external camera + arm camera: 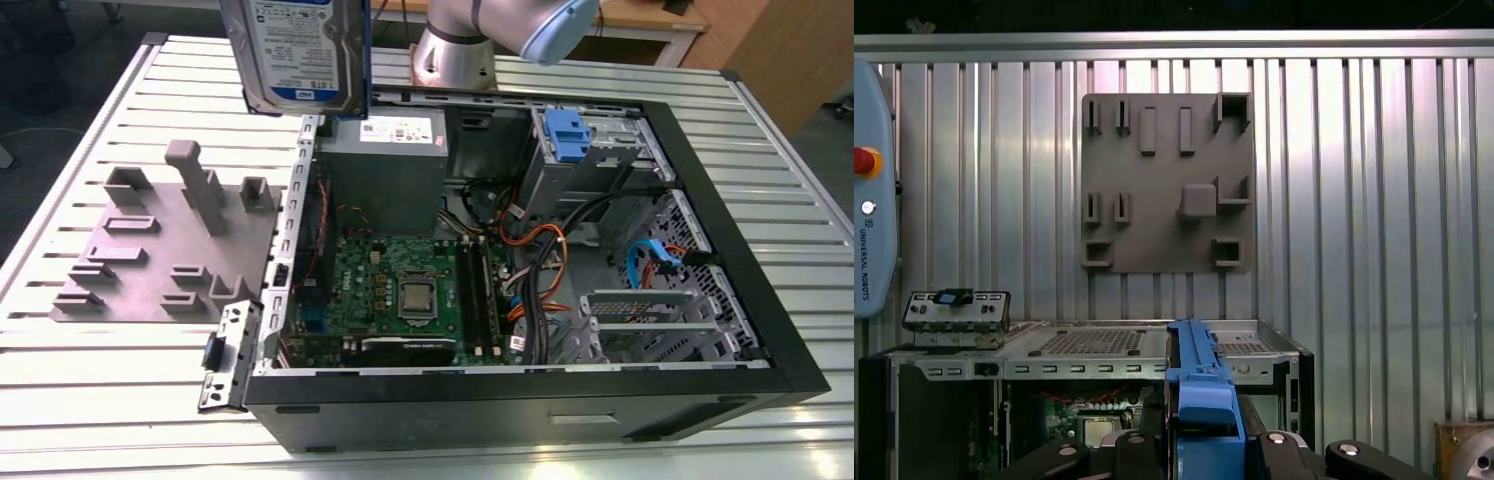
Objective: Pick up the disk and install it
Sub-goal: 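Pick up the disk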
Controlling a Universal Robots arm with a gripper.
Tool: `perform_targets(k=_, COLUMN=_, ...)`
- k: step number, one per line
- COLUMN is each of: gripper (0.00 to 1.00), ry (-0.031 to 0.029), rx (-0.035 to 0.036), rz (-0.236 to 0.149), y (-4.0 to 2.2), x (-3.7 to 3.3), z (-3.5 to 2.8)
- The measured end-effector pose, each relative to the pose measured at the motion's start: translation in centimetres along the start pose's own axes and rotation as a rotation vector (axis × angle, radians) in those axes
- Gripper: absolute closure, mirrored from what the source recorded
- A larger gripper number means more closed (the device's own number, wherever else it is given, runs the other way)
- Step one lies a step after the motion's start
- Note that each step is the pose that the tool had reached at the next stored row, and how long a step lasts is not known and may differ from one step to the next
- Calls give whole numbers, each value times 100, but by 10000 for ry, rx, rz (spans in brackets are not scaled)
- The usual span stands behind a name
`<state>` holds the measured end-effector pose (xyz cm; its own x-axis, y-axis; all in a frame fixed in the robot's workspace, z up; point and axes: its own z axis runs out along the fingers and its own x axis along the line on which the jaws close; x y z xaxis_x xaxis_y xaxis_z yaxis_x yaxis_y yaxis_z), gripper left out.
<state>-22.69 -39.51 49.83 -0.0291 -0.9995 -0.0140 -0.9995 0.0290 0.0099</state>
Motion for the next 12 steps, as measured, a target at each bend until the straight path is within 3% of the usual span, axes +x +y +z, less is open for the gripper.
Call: perform_targets(k=12, gripper=64, ry=0, rx=0, rz=0, y=-153, x=-5, z=-1)
